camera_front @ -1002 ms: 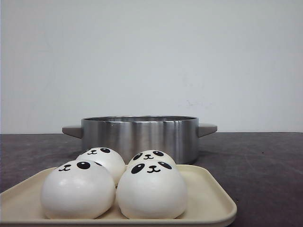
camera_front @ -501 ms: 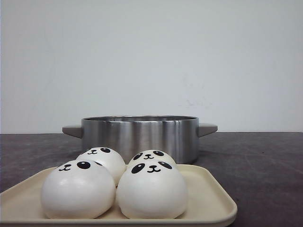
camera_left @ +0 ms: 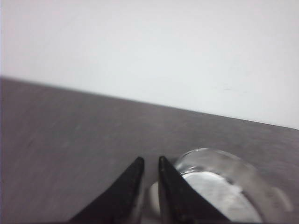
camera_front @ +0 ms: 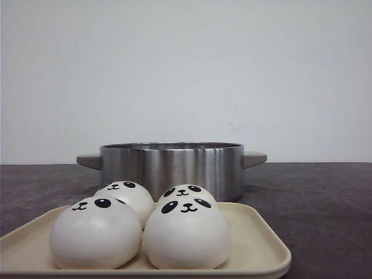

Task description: Steam buns

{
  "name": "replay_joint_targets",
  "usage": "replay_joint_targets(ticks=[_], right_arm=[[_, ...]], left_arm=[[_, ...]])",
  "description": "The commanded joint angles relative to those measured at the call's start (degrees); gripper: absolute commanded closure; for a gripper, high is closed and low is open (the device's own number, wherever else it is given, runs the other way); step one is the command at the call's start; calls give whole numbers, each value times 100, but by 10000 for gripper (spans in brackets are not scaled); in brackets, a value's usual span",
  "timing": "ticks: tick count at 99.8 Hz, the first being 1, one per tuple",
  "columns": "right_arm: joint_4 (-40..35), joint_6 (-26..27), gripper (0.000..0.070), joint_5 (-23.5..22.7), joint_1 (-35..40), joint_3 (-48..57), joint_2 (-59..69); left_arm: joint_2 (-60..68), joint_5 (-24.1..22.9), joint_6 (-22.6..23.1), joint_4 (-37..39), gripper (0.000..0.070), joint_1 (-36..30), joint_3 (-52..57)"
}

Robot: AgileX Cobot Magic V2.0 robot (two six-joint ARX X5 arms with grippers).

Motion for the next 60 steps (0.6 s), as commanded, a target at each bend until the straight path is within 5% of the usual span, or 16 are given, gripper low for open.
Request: replay_joint_targets(ticks=[1,9,22,26,60], right_arm=[[-149,-214,692,-118,17,326,203],[-219,-201,620,-310,17,557,389],[-210,-87,168,-608,20,706,540],[-197,-17,112,-678,20,708,568],[-236,76,104,-802,509,1272,1615]], left_arm=[[302,295,195,-70,639,-33,479],[570,638,127,-98,460,-57,793],[721,826,111,-63,174,-181,879],[734,826,114,-94,143,-236,879],[916,798,120,-205,143,-883,879]])
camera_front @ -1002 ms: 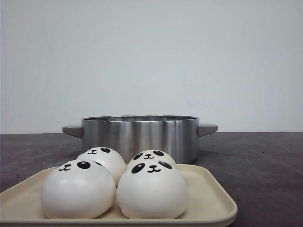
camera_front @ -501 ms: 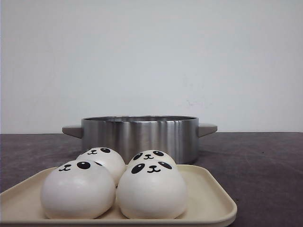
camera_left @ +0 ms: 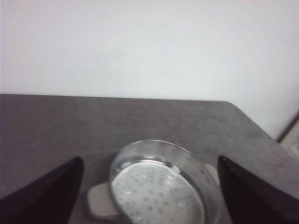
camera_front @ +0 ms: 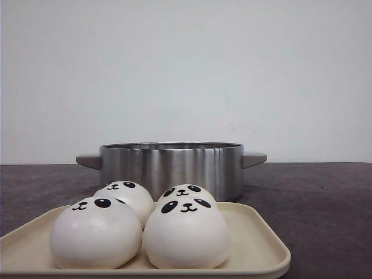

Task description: Steam buns

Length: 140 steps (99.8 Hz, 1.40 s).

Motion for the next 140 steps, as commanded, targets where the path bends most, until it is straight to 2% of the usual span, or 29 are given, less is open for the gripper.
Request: replay_joint_targets(ticks=[1,8,18,25,36,46,61,74,77,98,140], right_arm=[[-28,57,104,44,260,369,398],[-376,61,105,332,697,833,925],[-1248,129,107,885,1495,1572,1764],[-2006,409,107,1198,2081,2044,2433],[-2839,713,108,1207,2645,2367,3327],[-3143,896,108,1213,3045,2367,4002],[-3088,1086,134,1215,3598,2367,5014],[-2817,1211,291,1213,3790,2367,5779],[-2776,1239,305,1217,3807,2367,5932],[-2710,1342,306,1191,3851,2367,6736],[-2409,1506,306,1209,3954,2365,7375]], left_arm=[[109,15,79,33,143,-120,87],[177,-31,76,11,143,-249,87],[249,-155,76,-68,143,-407,87],[280,-251,79,-125,143,-520,87],[278,-389,79,-122,143,-691,87],[273,-393,76,-125,143,-846,87],[273,-393,76,-127,143,-1088,87],[273,-391,74,-131,143,-1287,87],[273,-391,74,-131,143,-1329,87],[273,-391,76,-131,143,-1567,87],[275,-544,120,-129,143,-1797,87]])
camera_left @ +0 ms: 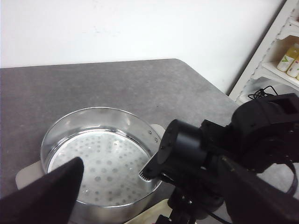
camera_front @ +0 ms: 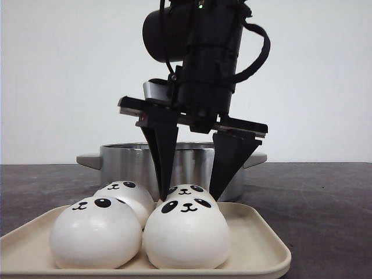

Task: Steam buns
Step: 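Lower the right gripper onto the rear panda bun nearest it and grasp, then lift the bun with the right gripper and carry it into the pot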

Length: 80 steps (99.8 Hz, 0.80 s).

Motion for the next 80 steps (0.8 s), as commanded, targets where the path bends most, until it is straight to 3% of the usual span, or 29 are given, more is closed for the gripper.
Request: replay_joint_targets(ticks=[1,8,13,17,23,40,69,80], right_arm=[[85,114,306,11,61,90,232],[76,120,314,15,57,87,297],[57,120,369,13,57,87,337],[48,118,468,28,57,85,343],[70,118,698,168,66,85,345],[-31,50,692,365,146,87,138],[-138,-85,693,345,352,387,-1462],[-131,-439,693,859,297,964,-1773]], left_arm=[[28,-39,79,70,143,-37,87],[28,-42,76,68,143,-37,87],[28,-39,79,68,143,-37,87],[28,-39,76,68,143,-37,87],[28,-39,76,68,143,-37,87],[28,-39,74,68,143,-37,87],[28,-42,74,74,143,-37,87],[28,-39,74,83,143,-37,87]])
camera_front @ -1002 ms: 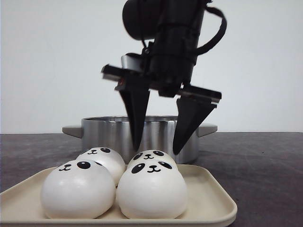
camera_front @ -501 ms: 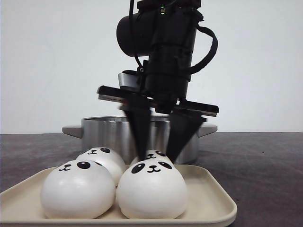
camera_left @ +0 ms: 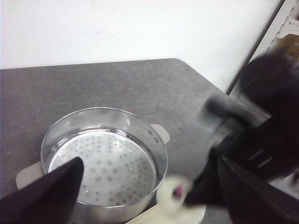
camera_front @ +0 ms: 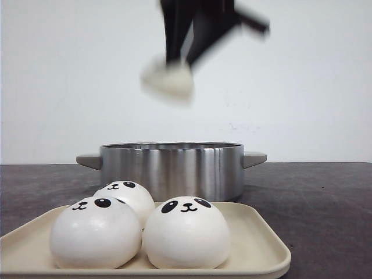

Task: Steam buns
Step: 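Lift the bun with the right gripper and carry it into the pot, then open the right gripper to drop the bun and lift away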

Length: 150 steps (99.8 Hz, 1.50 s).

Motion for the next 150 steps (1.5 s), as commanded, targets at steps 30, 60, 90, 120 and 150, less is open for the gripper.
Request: replay_joint_targets(ticks=[30,60,90,120,150], right_arm=[[382,-1366,693,951,-992,2031,780],[741,-1670,693,813,-1432,2090,2271],[1561,-1674,693,857,-1482,2090,3340],[1117,-1598,692,817,-1631,2090,3703],[914,-1508,265,817,-1668,2090,3703]], left_arm=[[28,-33,48,98,143,-33,87],[28,-33,48,79,143,-33,87],[31,-31,48,61,144,-33,87],[33,-31,50,-7,143,-33,87],[68,-28,50,-61,143,-33,87]])
